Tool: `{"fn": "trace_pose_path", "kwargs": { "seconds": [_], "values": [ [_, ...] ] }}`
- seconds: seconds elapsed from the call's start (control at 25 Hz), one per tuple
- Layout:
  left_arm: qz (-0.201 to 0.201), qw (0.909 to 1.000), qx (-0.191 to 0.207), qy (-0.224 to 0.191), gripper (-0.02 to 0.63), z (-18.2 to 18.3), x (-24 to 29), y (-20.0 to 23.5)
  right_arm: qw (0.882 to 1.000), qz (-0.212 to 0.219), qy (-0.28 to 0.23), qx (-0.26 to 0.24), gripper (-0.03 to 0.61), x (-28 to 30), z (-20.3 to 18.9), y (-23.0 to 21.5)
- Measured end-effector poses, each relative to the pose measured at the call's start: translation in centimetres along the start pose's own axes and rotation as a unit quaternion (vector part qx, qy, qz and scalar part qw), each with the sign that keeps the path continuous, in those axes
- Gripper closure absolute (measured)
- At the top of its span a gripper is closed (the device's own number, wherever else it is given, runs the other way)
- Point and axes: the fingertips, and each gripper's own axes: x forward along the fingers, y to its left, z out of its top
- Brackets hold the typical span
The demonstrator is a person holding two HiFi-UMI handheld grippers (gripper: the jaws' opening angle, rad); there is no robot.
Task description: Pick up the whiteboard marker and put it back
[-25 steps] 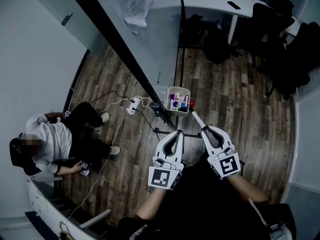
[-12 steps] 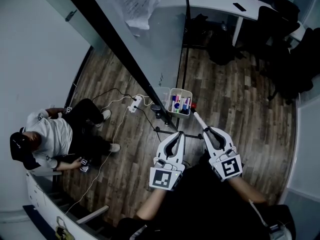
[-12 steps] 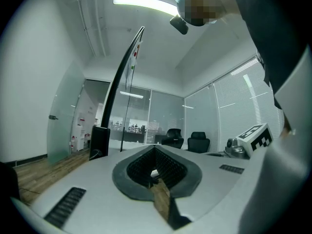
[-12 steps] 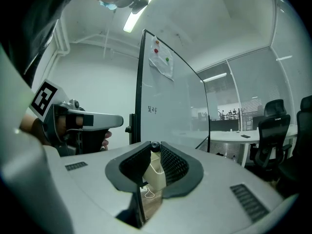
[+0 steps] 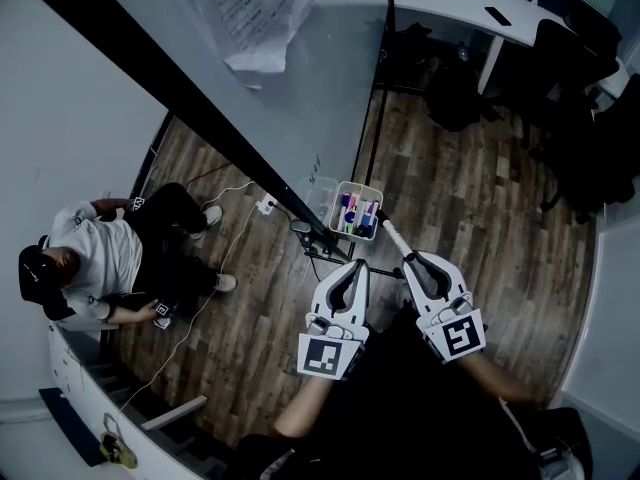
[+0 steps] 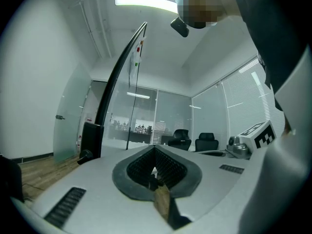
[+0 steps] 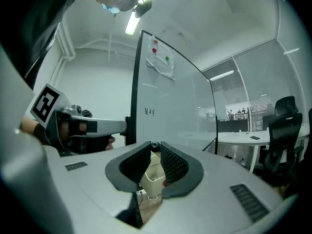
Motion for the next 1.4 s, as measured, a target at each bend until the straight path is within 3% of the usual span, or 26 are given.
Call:
{"fn": "trace_pose_path", "kwargs": {
  "seconds": [0.56,0.96,1.4],
  "values": [
    [0.073,0.9972,0.002,-0.013,0.612,0.3,3.4,-1.5,0.997,0.08,-0.006,0.016,0.505,1.3,1.4,-3.2],
    [0.144,0.9894,0.009,-0.015,0.612,0.5,2.2,-2.1,0.989,0.144,-0.013,0.025,0.505,1.9,1.8,-3.0],
    [0.178,0.9838,0.002,-0.019,0.611,-0.6,1.8,-1.3,0.985,0.172,0.005,0.018,0.505,3.2,0.1,-2.9]
  ]
}}
